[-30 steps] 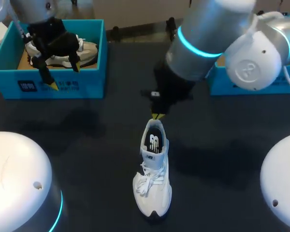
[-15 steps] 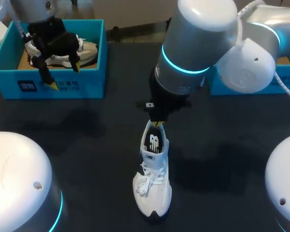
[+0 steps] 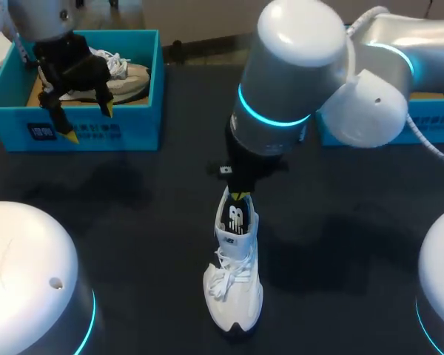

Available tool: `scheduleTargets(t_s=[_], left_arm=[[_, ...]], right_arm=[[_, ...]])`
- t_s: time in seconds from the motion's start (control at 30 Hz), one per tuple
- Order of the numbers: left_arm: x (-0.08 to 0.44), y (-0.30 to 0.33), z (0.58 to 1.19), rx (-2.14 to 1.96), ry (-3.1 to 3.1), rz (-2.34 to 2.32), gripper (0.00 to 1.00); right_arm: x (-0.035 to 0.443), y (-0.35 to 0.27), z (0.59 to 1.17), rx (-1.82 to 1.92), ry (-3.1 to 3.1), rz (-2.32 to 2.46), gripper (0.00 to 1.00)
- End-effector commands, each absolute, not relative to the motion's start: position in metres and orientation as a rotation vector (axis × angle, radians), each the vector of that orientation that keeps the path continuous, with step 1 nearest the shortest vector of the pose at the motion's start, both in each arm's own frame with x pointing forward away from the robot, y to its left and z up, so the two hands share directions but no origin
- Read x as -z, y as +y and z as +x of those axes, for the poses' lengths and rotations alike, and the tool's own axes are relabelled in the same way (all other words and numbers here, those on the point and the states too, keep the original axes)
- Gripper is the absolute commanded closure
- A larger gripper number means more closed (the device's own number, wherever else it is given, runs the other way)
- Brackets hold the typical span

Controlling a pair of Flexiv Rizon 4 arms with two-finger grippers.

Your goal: Take the shoe out of the shoebox, open the shoe tongue, remove and reinsert the insole, then place the shoe into the shoebox

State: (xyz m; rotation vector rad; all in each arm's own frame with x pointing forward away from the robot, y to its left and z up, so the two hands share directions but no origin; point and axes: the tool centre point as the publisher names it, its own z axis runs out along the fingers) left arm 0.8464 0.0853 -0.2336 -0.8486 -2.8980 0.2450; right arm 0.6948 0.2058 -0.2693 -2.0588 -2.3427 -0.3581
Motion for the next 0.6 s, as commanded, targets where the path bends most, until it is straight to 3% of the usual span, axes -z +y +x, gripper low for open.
scheduleTargets(t_s=[0.03,0.6], left_arm=[[0.236,0.092,0.849,-0.253,-2.886,-0.863,0.00],[0.233,0.096,0.851,-0.220,-2.870,-0.919,0.00]], right_arm=[[0.290,0.223,0.698,0.331,-2.362,-2.096,1.00],[0.325,0.226,0.710,0.359,-2.351,-2.155,1.00]])
